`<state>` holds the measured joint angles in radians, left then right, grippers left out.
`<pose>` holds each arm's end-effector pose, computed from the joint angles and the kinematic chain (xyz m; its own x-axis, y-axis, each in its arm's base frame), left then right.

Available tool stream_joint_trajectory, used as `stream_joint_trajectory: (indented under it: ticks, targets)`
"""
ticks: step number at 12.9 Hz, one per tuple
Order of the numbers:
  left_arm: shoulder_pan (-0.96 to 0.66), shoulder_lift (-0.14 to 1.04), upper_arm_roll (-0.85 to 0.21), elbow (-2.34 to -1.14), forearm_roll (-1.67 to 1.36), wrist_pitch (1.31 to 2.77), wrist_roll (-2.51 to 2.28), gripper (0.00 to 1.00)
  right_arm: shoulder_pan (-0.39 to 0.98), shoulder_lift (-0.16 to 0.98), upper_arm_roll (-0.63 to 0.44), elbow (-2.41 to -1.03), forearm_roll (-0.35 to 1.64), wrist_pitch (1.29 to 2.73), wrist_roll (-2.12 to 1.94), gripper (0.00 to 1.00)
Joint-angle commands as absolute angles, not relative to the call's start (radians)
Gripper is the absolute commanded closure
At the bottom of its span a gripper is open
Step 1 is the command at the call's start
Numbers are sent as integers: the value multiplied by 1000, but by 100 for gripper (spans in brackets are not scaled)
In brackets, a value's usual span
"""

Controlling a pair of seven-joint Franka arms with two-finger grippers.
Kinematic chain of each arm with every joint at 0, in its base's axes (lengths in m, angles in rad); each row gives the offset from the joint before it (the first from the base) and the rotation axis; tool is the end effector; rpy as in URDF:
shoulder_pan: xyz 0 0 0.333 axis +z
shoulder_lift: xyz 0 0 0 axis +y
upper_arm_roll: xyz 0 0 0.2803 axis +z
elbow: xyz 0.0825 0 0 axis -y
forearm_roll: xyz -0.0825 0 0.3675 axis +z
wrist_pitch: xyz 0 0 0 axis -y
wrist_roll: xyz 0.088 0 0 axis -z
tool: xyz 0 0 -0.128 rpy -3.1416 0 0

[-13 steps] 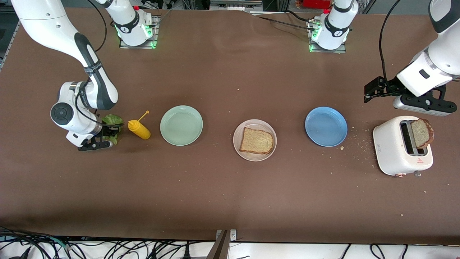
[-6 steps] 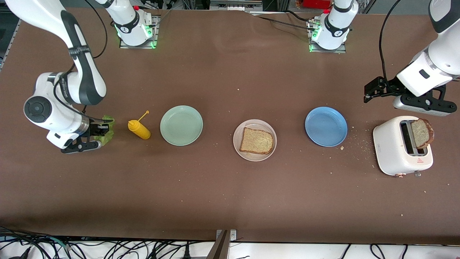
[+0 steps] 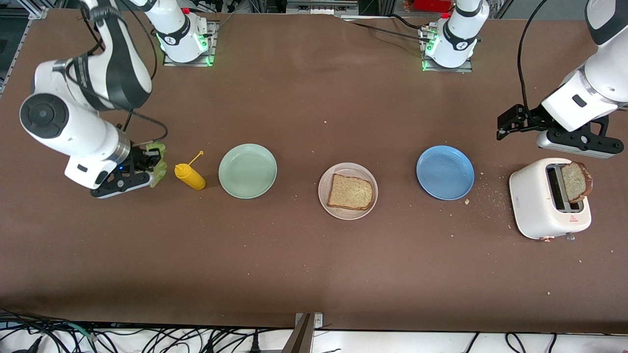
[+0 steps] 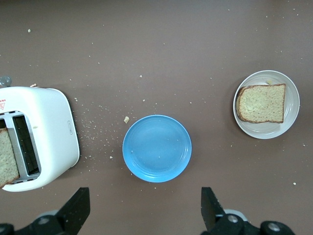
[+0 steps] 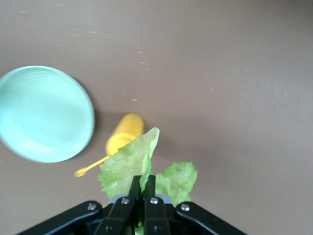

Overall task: Make sandwich in beige plate with both arms
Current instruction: 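Lift the lettuce leaf and carry it toward the beige plate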

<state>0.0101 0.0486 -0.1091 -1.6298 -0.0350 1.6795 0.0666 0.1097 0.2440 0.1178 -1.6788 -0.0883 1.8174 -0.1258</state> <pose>0.5553 -0.0582 0.5239 0.9870 -0.1609 0.0040 -0.1609 -0.9862 0.0399 0.5828 0.1216 0.4003 0.9249 0.3641 -0.1098 0.3702 -0.9280 0.0411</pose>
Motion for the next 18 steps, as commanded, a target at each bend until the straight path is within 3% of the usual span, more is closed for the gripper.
stream_joint_trajectory:
  ticks: [1, 4, 7, 18]
  targets:
    - [5, 60, -109, -1603, -6, 1660, 67, 0, 132, 233, 217, -1621, -91, 1750, -97, 100]
    - [5, 60, -110, -1603, -6, 1660, 67, 0, 182, 255, 331, -1620, -94, 1819, 76, 100]
    - [5, 60, -110, -1603, -6, 1660, 67, 0, 227, 317, 371, -1620, -83, 1960, 150, 100]
    - [5, 60, -109, -1603, -6, 1660, 67, 0, 360, 589, 423, -1614, 162, 2512, 331, 100]
